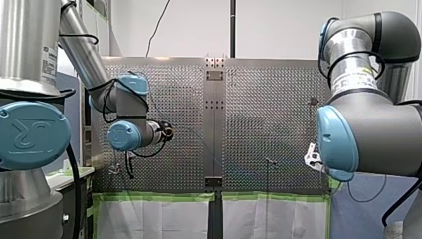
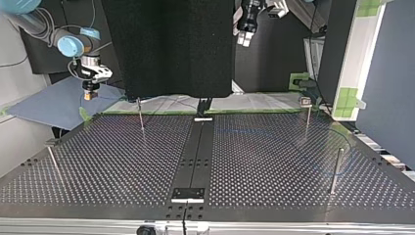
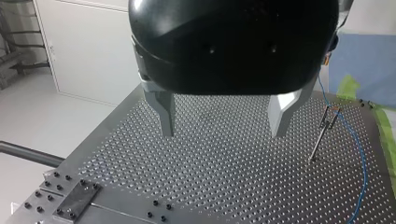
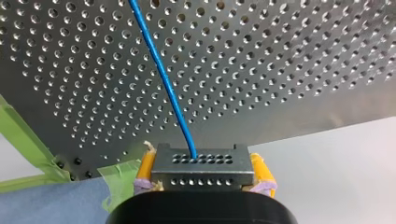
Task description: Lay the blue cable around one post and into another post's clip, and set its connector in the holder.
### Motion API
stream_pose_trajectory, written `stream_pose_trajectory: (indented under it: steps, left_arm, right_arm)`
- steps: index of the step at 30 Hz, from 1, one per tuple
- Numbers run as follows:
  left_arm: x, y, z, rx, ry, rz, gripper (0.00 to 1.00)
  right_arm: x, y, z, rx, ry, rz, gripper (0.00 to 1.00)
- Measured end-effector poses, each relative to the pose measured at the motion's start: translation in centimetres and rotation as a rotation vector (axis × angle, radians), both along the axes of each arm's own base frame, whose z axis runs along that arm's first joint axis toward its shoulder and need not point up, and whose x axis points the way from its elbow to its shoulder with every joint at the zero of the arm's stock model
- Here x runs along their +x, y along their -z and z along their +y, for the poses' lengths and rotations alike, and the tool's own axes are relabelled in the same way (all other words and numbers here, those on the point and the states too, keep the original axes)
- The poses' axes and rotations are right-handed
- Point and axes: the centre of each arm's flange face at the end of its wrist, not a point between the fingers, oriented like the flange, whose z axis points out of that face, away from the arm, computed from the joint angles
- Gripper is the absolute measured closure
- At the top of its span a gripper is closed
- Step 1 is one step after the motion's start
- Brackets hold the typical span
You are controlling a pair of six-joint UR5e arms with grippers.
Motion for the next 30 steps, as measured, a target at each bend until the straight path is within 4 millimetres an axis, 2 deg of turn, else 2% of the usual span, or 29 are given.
stream_pose_trajectory:
  steps: [19, 27, 30]
  left_arm:
    - [-0.1, 0.2, 0.2, -0.021, 0.005, 0.003, 0.02]
    - [-0.1, 0.3, 0.2, -0.03, 0.005, 0.011, 0.02]
    - [-0.1, 0.3, 0.3, -0.031, 0.005, 0.014, 0.02]
  right_arm:
    - [2.9, -7.4, 2.2, 0.058, -0.036, -0.07, 1.0]
    - [5.8, -10.6, 3.7, 0.053, -0.088, -0.108, 1.0]
    - [6.3, -12.1, 3.7, 0.028, -0.1, -0.103, 1.0]
